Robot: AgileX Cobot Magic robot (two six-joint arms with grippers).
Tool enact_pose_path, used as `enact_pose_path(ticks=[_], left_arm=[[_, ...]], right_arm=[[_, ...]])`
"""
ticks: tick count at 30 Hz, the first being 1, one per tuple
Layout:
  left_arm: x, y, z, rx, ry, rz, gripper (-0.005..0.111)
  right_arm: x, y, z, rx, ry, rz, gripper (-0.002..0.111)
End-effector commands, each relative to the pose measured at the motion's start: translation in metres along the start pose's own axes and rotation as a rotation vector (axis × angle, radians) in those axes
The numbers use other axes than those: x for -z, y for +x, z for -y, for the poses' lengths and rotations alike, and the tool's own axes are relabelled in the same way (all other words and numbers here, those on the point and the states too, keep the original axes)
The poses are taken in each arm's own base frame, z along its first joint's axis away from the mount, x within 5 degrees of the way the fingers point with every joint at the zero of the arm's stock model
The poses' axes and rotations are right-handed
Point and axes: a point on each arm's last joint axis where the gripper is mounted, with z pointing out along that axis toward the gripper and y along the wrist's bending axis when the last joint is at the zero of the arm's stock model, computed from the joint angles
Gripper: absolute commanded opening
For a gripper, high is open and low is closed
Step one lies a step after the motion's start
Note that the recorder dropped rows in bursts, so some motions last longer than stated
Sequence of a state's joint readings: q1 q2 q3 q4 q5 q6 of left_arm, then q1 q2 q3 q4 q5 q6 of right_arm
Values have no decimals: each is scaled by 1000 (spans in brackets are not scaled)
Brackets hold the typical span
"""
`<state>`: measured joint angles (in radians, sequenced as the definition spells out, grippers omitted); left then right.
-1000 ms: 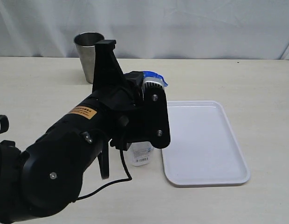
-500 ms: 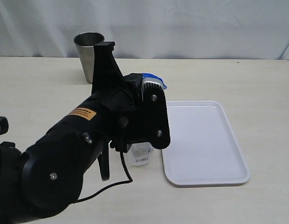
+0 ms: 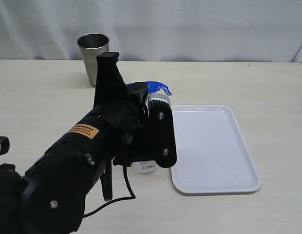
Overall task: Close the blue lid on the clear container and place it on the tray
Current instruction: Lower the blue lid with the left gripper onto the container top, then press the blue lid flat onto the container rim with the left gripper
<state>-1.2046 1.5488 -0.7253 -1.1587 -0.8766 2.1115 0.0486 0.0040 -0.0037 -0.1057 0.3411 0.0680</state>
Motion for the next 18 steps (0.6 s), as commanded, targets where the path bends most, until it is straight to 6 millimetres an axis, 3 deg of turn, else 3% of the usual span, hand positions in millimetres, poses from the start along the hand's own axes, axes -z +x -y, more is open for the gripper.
enact_pose_path(ticks=[1, 18], left_arm=[[1, -1, -1, -32, -16, 1, 0], [2, -4, 7, -24, 73, 43, 0]], right_arm=[[0, 1, 0, 7, 5, 0, 5], [0, 1, 0, 7, 5, 0, 5]])
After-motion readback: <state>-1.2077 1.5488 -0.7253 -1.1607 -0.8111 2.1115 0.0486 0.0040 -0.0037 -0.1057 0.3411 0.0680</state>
